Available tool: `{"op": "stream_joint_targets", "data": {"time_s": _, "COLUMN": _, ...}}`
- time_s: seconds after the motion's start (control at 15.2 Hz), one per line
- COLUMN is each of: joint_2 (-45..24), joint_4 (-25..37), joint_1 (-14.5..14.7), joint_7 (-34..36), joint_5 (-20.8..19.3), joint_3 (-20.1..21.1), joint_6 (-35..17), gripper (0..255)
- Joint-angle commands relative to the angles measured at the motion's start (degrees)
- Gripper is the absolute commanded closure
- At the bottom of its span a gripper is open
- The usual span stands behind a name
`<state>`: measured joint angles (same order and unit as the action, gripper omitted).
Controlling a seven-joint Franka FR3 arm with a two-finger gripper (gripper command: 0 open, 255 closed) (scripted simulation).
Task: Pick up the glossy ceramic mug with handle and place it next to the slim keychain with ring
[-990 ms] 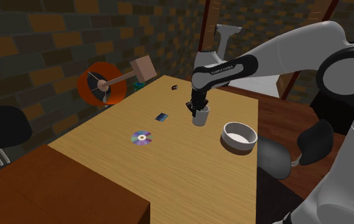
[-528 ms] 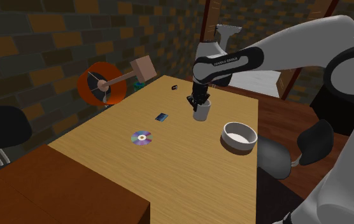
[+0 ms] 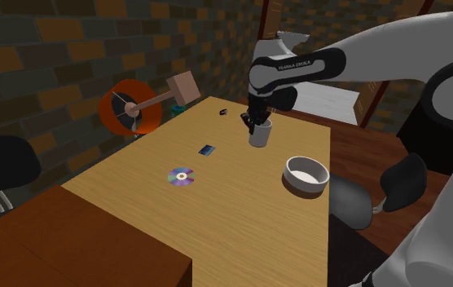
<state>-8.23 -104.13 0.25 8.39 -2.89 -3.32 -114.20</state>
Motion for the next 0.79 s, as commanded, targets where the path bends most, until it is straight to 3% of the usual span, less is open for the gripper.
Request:
{"op": "stream_joint_targets", "data": {"time_s": 0.0, "joint_2": 0.4, "joint_4": 1.1, "joint_1": 0.1, "joint_7": 0.0, "joint_5": 0.0, "joint_3": 0.0, "joint_6": 1.5, "gripper": 255}}
{"op": "stream_joint_targets", "data": {"time_s": 0.66, "joint_2": 1.2, "joint_4": 7.6, "joint_1": 0.1, "joint_7": -0.3, "joint_5": 0.1, "joint_3": 0.1, "joint_6": 8.8, "gripper": 255}}
{"op": "stream_joint_targets", "data": {"time_s": 0.73, "joint_2": 2.9, "joint_4": 5.4, "joint_1": 0.7, "joint_7": 0.7, "joint_5": -0.1, "joint_3": 0.5, "joint_6": 8.4, "gripper": 255}}
